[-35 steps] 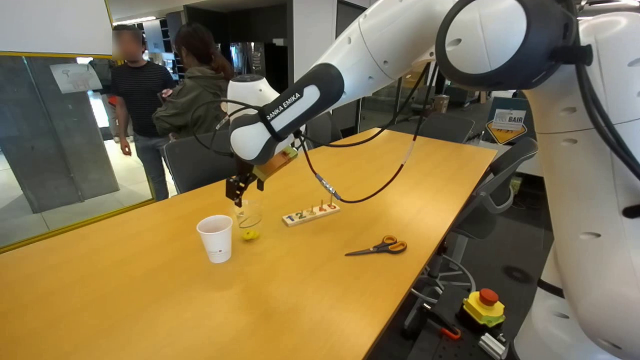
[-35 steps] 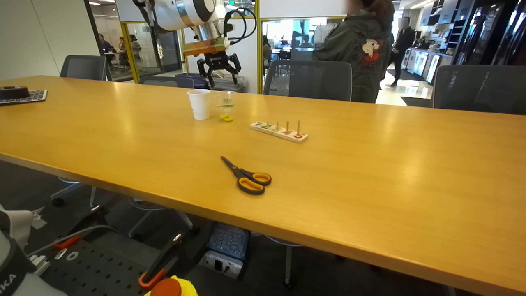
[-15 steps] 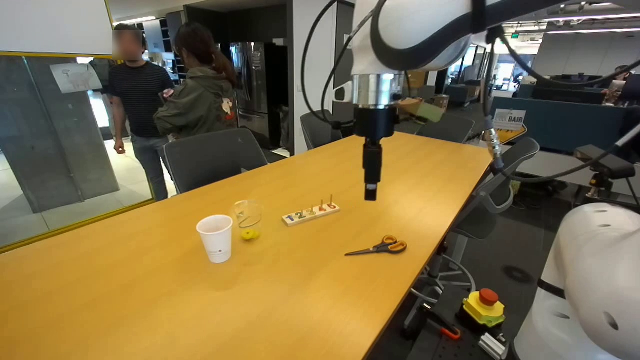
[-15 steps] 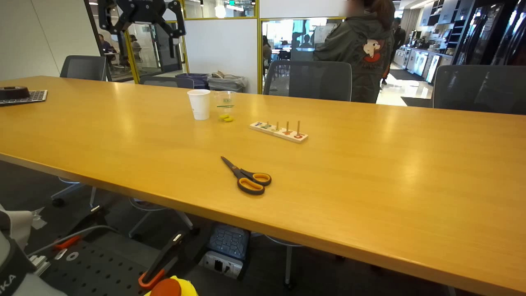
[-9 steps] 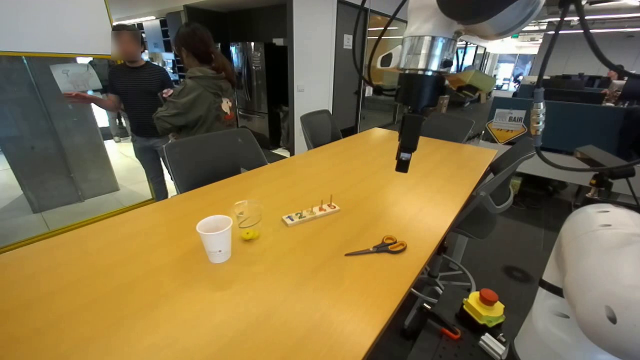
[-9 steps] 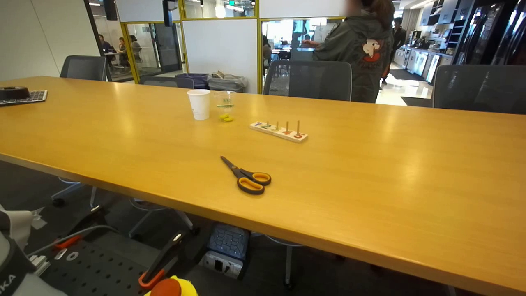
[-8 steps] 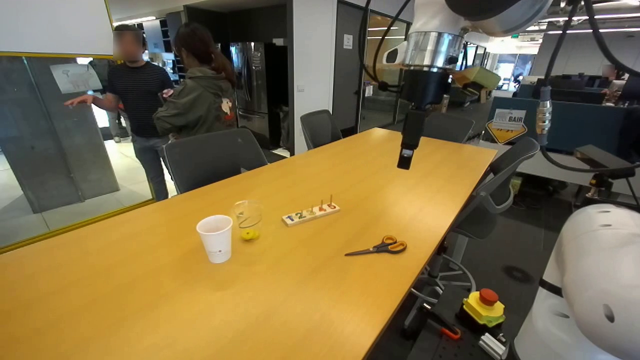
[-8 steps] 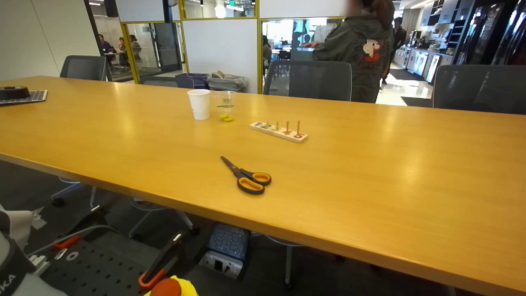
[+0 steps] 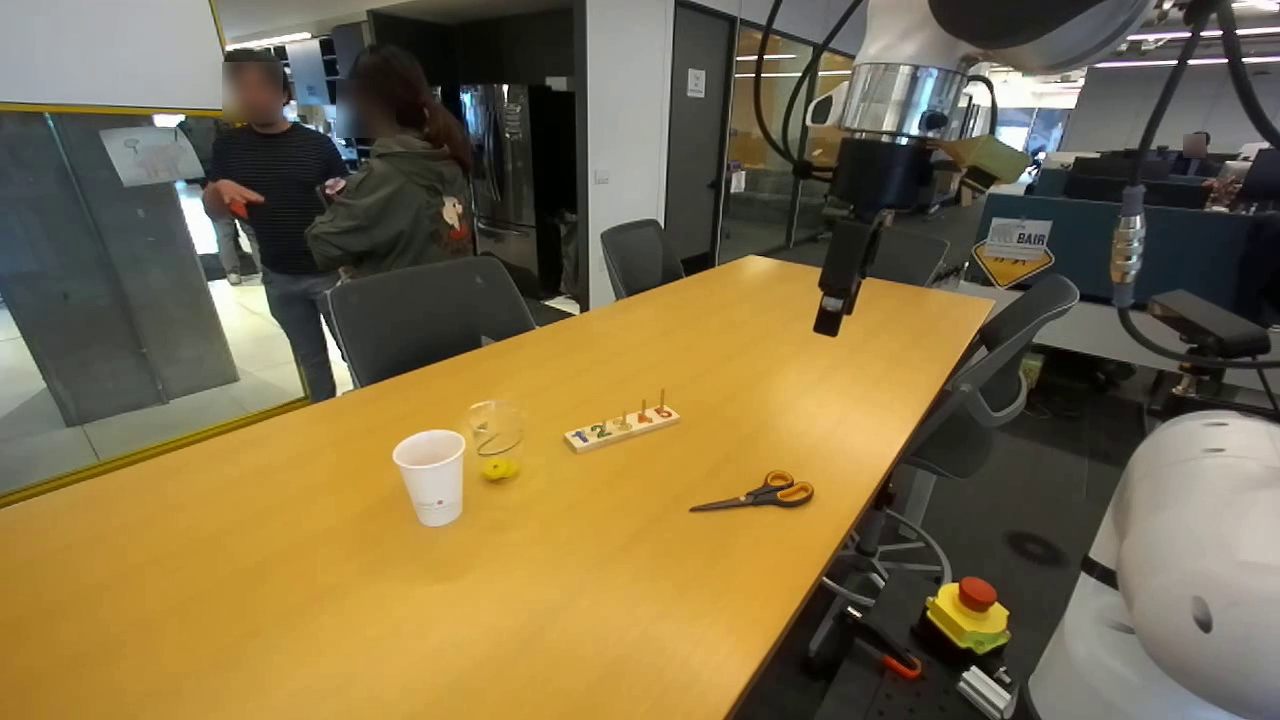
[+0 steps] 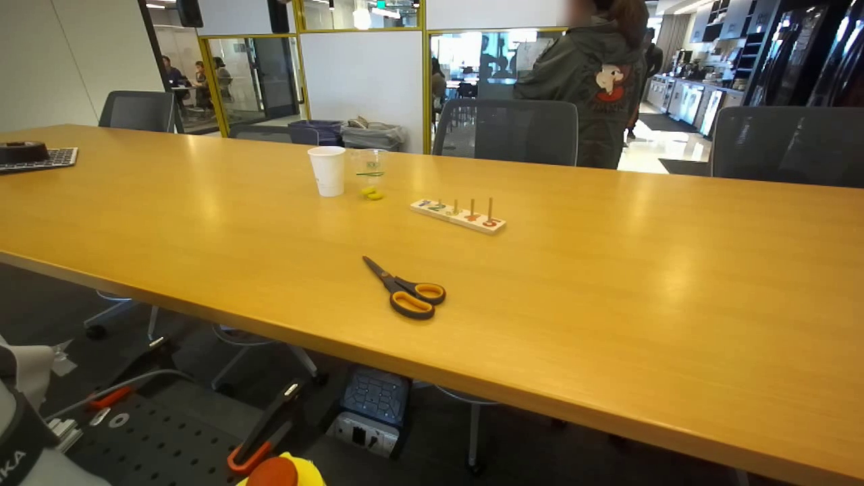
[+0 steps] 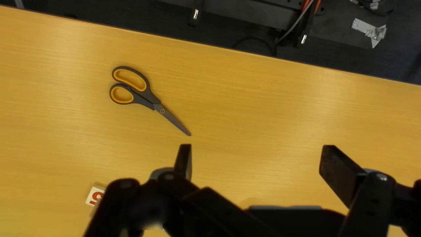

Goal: Put one yellow block in the clear cup then put the orange blocks in the white cup, then put the last yellow block in the clear cup

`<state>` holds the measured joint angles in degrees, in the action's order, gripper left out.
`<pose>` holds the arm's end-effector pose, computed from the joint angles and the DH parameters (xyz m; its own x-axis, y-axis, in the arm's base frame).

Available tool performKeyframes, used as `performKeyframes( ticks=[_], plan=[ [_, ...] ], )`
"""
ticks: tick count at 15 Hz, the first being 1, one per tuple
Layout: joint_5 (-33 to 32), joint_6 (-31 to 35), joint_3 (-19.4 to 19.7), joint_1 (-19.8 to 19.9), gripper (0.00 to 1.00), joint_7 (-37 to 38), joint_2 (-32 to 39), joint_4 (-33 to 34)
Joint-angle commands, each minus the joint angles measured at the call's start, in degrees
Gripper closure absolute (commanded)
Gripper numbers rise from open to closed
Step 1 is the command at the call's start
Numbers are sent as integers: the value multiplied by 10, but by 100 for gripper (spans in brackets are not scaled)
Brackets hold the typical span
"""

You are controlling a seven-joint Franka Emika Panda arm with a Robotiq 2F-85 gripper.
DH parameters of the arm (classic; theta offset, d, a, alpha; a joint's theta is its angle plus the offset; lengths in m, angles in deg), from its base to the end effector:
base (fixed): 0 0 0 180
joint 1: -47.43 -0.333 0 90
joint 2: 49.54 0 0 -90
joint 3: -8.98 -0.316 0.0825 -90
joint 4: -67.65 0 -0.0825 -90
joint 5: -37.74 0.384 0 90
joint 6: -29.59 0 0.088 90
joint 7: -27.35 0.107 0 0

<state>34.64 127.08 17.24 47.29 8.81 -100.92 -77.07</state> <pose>0.2857 -0.0551 0.5510 0.9690 0.2327 0.0826 0.2361 -0.9711 -0.0340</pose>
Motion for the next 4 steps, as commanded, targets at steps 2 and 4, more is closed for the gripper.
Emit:
performKeyframes(
  ticks=[2,4],
  plan=[
    [-3,-2,2,-3,0,5,-1,0],
    [-3,-2,2,-3,0,6,-1,0]
  ],
)
